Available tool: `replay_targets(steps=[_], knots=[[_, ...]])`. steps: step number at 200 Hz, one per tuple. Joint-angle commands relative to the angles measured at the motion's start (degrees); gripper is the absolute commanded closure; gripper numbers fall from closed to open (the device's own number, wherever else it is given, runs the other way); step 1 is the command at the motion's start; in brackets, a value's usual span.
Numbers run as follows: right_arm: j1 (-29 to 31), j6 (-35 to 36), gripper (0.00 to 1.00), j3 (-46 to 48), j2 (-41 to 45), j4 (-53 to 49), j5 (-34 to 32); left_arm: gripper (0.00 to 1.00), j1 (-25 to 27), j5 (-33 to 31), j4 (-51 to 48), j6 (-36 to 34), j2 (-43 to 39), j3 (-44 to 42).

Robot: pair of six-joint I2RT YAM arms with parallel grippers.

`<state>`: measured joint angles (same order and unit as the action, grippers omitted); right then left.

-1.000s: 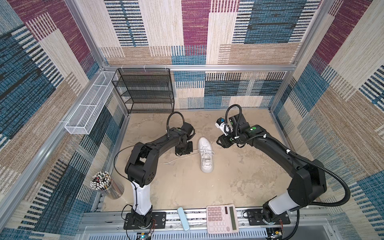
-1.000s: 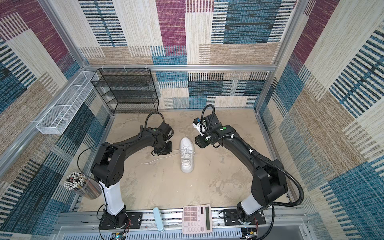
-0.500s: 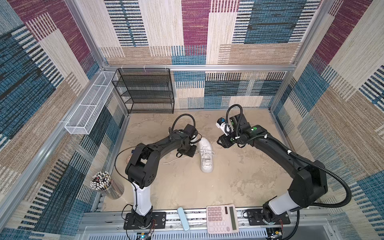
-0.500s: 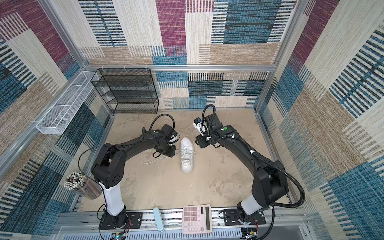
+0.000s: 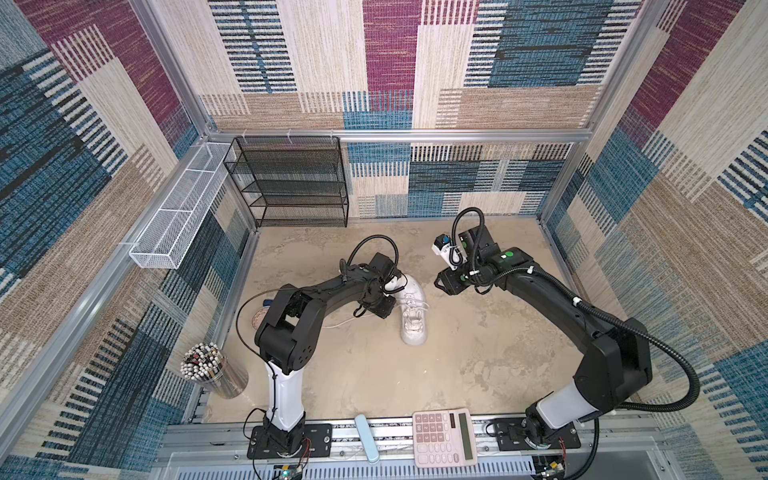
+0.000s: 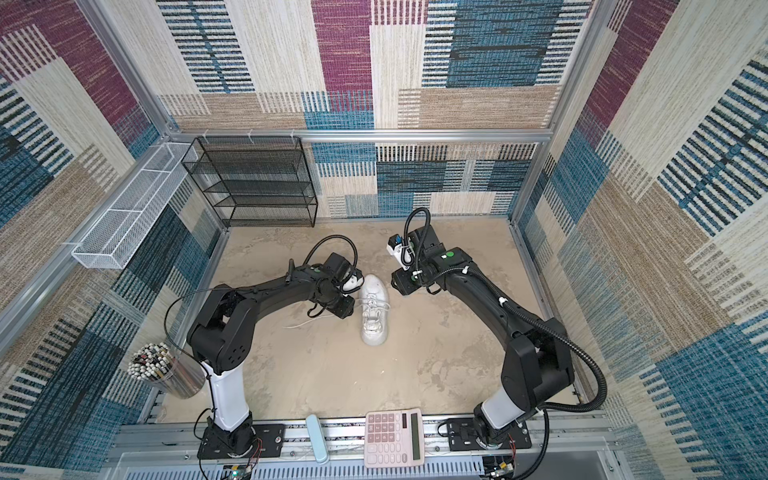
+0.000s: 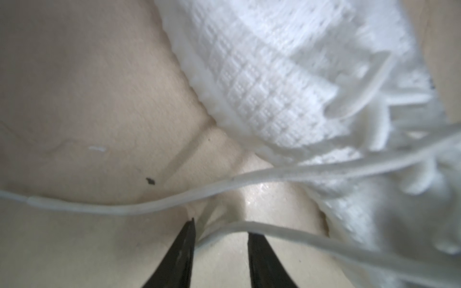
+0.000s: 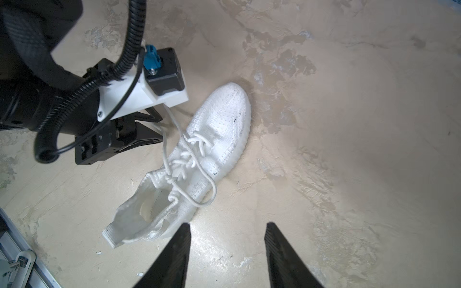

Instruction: Tie the shoes

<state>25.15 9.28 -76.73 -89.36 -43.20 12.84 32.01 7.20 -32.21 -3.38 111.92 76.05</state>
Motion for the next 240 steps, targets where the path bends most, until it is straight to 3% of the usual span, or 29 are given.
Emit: replay_targets(steps=[1,30,60,84,175,240], knots=[[0.0,-0.2,0.49,-0.7,-0.1,0.0,-0.8,0.64,0.0,1.7,1.2,-1.6,0.2,-0.3],[-0.2,-0.2,0.49,-0.9,0.0,-0.1,-0.8,0.69,0.1,2.3,3.1,-1.2,0.0,-1.7],[-0.3,-0.3,0.49,-0.6,0.5,-0.1,-0.8,0.89,0.2,2.9,3.3,-0.5,-0.5,-1.8],[-0.4,0.0,0.49,-0.1,0.8,-0.1,-0.1,1.0,0.2,2.9,3.2,-0.2,-1.9,-2.5],[-2.4,-2.1,0.49,2.3,1.9,1.9,2.0,1.0,3.0,6.2,0.8,4.8,-10.8,-3.3],[-4.6,-3.1,0.49,4.5,2.3,4.1,6.4,1.0,4.6,7.0,-0.1,10.1,-6.4,5.7]])
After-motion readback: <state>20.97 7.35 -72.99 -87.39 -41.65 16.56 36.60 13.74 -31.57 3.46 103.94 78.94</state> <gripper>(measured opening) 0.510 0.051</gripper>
